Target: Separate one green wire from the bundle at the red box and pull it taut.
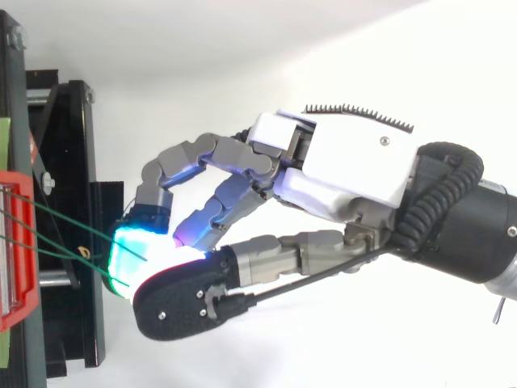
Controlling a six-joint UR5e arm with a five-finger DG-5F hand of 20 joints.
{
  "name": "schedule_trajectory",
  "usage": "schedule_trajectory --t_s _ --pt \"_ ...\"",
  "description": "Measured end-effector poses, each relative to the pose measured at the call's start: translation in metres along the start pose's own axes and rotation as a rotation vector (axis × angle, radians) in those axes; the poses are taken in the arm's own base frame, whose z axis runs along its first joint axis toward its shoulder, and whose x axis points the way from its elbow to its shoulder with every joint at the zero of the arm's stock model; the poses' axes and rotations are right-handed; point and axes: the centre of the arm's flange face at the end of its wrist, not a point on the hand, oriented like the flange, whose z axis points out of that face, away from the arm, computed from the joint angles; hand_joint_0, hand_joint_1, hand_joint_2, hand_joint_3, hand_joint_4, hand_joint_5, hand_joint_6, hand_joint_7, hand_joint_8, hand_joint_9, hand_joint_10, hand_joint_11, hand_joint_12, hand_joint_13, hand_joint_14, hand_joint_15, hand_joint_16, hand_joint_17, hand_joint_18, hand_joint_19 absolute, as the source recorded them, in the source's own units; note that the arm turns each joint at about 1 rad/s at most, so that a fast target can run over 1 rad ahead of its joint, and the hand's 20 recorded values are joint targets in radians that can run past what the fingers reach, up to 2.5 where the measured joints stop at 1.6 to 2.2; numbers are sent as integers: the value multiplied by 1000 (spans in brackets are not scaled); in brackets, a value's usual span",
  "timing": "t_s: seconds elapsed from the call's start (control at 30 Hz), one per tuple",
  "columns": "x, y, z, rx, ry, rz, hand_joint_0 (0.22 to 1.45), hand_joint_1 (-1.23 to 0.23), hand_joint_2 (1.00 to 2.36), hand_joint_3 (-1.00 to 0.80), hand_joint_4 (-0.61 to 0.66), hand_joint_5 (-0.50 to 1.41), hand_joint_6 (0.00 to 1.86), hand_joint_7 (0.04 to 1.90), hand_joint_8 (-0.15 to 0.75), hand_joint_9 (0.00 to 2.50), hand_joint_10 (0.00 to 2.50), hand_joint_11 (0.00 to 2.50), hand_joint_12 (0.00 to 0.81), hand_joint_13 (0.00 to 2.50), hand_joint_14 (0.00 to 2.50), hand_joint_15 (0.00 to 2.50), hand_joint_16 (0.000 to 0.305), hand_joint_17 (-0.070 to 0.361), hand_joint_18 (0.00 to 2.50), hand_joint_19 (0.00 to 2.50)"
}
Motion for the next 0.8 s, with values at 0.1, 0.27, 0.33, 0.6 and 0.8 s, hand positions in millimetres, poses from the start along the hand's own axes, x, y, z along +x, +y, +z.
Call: schedule_trajectory --t_s 0.1,0.27,0.33,0.6,0.8 --pt "0 0 0 0 0 0 656 -788 1007 -412 140 -194 905 975 275 945 19 685 355 911 19 472 48 108 804 499" --pt "0 0 0 0 0 0 680 -828 1000 -500 131 -192 907 962 278 948 18 685 349 913 18 478 47 106 803 490" --pt "0 0 0 0 0 0 685 -830 1000 -500 130 -190 907 952 272 953 19 691 347 914 18 480 47 106 802 475" --pt "-1 0 0 1 1 8 686 -943 1000 -500 132 -182 903 976 262 963 17 691 341 913 20 480 45 101 810 461" --pt "-3 -1 0 11 -1 8 579 -931 1000 -500 141 -169 895 1004 266 993 19 696 346 927 19 493 45 101 815 493"
